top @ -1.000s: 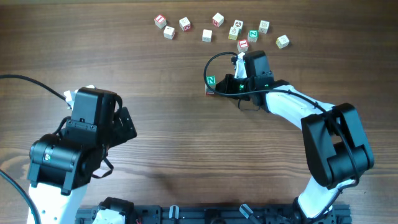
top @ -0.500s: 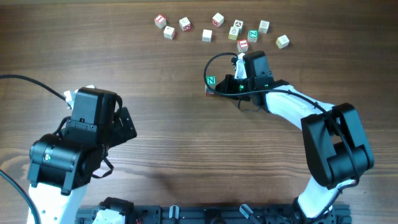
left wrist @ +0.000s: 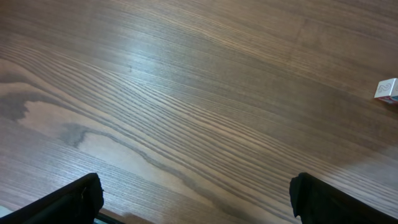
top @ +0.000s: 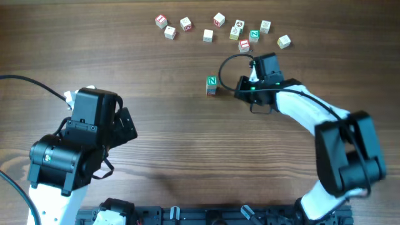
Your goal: Form a tower
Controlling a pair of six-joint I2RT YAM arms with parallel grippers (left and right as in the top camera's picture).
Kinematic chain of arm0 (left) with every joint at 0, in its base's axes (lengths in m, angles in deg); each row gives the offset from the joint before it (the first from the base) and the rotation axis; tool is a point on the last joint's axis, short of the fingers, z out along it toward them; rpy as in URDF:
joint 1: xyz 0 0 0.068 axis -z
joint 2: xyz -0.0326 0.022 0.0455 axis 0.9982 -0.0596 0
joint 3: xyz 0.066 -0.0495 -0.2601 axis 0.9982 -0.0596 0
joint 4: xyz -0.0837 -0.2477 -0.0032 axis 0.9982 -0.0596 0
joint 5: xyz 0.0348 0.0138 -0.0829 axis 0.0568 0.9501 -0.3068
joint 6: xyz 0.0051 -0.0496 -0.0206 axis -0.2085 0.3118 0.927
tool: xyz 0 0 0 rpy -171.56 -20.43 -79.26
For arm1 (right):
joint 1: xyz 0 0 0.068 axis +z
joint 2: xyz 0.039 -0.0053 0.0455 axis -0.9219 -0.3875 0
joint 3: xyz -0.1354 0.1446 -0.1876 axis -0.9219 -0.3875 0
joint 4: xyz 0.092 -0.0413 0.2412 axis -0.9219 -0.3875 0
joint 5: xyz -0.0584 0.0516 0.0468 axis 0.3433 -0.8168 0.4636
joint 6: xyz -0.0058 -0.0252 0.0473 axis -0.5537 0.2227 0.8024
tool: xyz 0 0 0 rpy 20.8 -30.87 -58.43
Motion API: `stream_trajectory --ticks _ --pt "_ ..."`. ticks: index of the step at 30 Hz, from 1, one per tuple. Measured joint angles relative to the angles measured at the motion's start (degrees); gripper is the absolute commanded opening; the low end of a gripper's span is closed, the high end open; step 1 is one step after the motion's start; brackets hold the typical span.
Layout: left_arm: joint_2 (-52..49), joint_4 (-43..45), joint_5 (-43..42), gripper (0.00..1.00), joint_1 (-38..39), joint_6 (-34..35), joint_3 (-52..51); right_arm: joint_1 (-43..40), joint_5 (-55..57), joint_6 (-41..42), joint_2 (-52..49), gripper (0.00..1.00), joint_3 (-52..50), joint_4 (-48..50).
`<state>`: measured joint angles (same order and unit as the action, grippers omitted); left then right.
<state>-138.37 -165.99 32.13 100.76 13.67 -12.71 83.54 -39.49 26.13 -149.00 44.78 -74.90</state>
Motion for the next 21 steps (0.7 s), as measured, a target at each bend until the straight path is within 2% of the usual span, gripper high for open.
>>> stream_trajectory --ticks 2,3,4,5,6,10,14,18,21 --pt "0.0 0.0 0.0 1.0 0.0 0.0 0.0 -0.1 5.1 0.0 7.4 0.04 -0.2 -6.4" --pt "0.0 0.0 0.0 1.0 0.0 0.0 0.0 0.0 7.4 0.0 11.6 0.09 -0.2 -9.3" --pt "0.0 0.0 0.0 1.0 0.0 0.0 0.0 0.0 8.8 0.0 14.4 0.25 -0.2 -11.6" --pt "0.0 0.0 0.0 1.0 0.0 0.0 0.0 -0.1 12.4 0.1 22.1 0.34 -0.2 -15.2" --pt "0.0 0.0 0.0 1.0 0.0 0.0 0.0 -0.1 14.9 0.0 28.1 1.0 -0.1 -20.1" --pt "0.0 0.0 0.0 1.0 0.0 0.0 0.0 0.0 19.3 -0.1 51.6 1.0 -0.1 -27.9" --pt "0.0 0.0 0.0 1.0 0.0 0.0 0.0 0.0 20.1 0.0 63.9 1.0 0.2 -41.4" --pt "0.0 0.0 0.0 1.0 0.0 0.0 0.0 0.0 22.7 0.0 65.9 1.0 0.2 -46.2" --pt "0.0 0.0 0.0 1.0 0.0 0.0 0.0 0.0 25.1 0.0 65.9 1.0 0.2 -46.1"
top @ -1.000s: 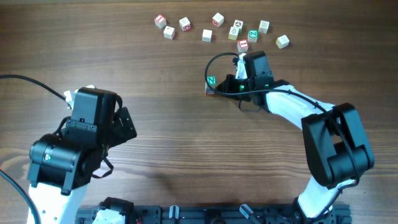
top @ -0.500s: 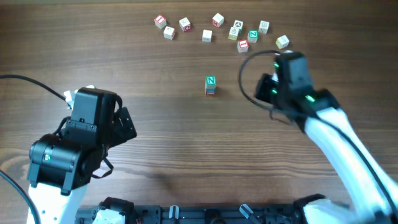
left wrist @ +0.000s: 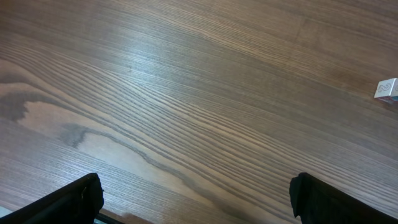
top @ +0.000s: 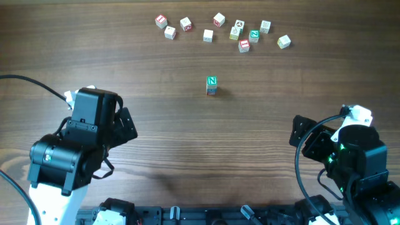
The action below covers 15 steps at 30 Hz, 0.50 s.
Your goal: Form a tower
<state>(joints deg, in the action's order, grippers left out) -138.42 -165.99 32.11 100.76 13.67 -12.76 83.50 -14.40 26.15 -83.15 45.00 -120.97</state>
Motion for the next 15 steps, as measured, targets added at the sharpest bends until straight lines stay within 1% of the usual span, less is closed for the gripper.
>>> stream_trajectory --ticks 2,4,7,9,10,11,12,15 --pt "0.0 0.0 0.0 1.0 0.0 0.0 0.0 0.0 1.8 0.0 0.0 1.0 0.0 2.4" --pt "0.0 0.0 0.0 1.0 0.0 0.0 0.0 -0.9 2.9 -2.2 0.2 0.99 0.0 5.8" --pt "0.0 0.0 0.0 1.0 0.0 0.0 0.0 -5.6 1.6 -9.7 2.8 1.0 -0.7 12.0" --pt "0.0 0.0 0.0 1.0 0.0 0.0 0.0 -10.2 -1.5 -15.5 7.6 1.0 -3.2 17.2" --pt "0.0 0.0 0.0 1.0 0.0 0.0 0.0 -10.8 -2.0 -16.5 8.5 1.0 -3.7 17.9" --pt "0.0 0.0 0.0 1.0 0.0 0.0 0.0 -13.1 -4.1 -18.4 12.2 1.0 -8.0 22.6" --pt "0.0 0.0 0.0 1.0 0.0 0.0 0.0 -14.8 -5.3 -19.4 15.3 0.99 -11.8 24.1" --pt "0.0 0.0 0.0 1.0 0.0 0.0 0.0 -18.3 -10.5 -21.1 24.1 1.0 -24.9 33.1"
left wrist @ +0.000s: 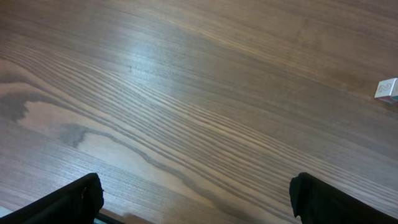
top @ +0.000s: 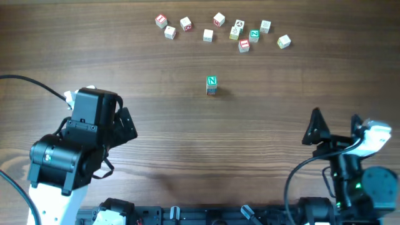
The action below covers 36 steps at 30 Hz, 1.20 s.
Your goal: Form a tower
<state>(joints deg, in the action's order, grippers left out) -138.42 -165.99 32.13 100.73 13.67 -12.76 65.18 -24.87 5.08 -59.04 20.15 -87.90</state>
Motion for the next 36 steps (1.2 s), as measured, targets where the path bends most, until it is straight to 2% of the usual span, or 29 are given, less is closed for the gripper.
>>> stream_trajectory --ticks 4,8,14,22,36 --pt "0.0 -0.1 0.0 1.0 0.0 0.0 0.0 -3.6 -5.5 -0.3 9.3 1.0 -12.8 7.3" --pt "0.0 0.0 0.0 1.0 0.0 0.0 0.0 -6.3 -8.5 -0.3 11.9 1.0 -19.6 7.9" --pt "0.0 0.0 0.0 1.0 0.0 0.0 0.0 -8.2 -9.2 -0.7 12.7 1.0 -30.4 22.4" --pt "0.0 0.0 0.0 1.0 0.0 0.0 0.0 -9.7 0.7 0.9 12.7 1.0 -33.1 29.8" --pt "0.0 0.0 0.0 1.0 0.0 0.0 0.0 -10.6 1.4 -3.2 12.7 1.0 -33.6 29.8"
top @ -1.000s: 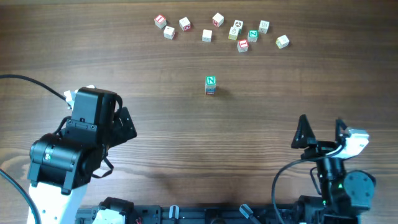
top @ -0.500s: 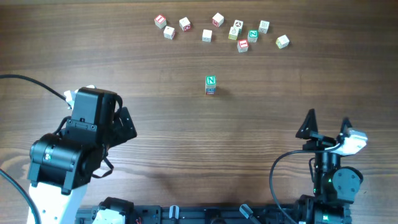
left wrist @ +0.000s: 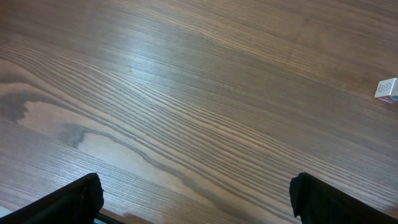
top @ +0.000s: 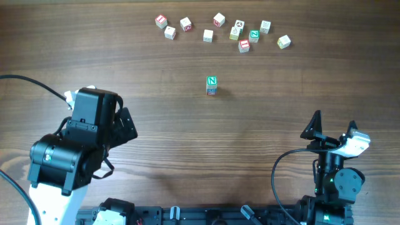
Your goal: Form a tower
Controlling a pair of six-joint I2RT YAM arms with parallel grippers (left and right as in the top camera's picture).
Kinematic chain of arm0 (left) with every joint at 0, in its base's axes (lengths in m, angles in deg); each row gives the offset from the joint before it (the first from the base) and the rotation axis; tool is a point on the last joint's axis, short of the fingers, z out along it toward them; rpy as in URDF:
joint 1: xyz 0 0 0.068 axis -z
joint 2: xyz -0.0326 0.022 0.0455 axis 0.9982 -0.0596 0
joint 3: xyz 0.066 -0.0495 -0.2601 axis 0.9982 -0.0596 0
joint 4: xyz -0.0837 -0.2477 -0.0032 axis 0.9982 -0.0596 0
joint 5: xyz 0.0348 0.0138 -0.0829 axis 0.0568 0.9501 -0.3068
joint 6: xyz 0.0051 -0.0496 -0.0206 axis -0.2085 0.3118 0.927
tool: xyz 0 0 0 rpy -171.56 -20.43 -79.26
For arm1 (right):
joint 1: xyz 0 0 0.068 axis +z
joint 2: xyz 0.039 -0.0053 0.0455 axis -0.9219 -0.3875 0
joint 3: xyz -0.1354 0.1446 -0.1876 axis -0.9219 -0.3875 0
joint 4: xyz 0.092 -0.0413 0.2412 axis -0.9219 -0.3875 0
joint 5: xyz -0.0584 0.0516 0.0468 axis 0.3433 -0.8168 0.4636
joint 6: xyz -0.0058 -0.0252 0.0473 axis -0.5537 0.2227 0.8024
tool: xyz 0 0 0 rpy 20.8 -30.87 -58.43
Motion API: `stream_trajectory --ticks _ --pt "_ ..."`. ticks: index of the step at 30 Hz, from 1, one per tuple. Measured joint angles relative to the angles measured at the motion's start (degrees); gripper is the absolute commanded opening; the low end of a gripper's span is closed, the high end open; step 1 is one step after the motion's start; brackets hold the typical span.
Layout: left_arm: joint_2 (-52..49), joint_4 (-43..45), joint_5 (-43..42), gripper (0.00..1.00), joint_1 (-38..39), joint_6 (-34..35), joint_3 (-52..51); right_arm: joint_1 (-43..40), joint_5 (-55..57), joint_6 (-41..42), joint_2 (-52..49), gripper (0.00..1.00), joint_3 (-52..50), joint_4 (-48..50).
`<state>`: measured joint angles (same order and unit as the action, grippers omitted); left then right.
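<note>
A short stack [top: 212,85] stands mid-table, a green-faced letter block on top of another block. Several loose letter blocks [top: 219,28] lie in a row along the far edge. My left gripper [left wrist: 196,200] is open over bare wood at the left, nothing between its fingers; in the overhead view it is the dark left gripper [top: 125,125]. One block [left wrist: 387,90] shows at the right edge of the left wrist view. My right gripper [top: 332,127] is at the near right, far from the stack, its fingers spread open and empty.
The wooden table [top: 187,150] runs under both arms. A black cable [top: 25,81] loops at the far left beside the left arm. The right arm's cable [top: 284,169] curls near the front edge, where the arm bases sit.
The right arm has folded a little lower at the near right corner, its gripper still open there. The left arm, the stack and the loose blocks have not moved.
The right gripper was first close beside the stack, on its right, below the row of loose blocks. It was then back at the near right of the table, and later folded at the front corner with fingers spread. The stack stayed the same throughout.
</note>
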<state>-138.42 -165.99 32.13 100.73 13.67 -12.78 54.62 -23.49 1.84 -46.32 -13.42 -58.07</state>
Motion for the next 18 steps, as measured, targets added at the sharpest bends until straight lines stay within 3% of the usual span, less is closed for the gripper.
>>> stream_trajectory --ticks 11,18 --pt "0.7 0.0 0.0 1.0 0.5 0.0 0.0 0.0 0.0 0.0 0.0 1.0 0.0 0.0" --pt "20.1 3.0 -4.1 1.0 1.1 0.0 -1.0 0.0 0.0 0.0 0.0 1.0 0.0 0.0"
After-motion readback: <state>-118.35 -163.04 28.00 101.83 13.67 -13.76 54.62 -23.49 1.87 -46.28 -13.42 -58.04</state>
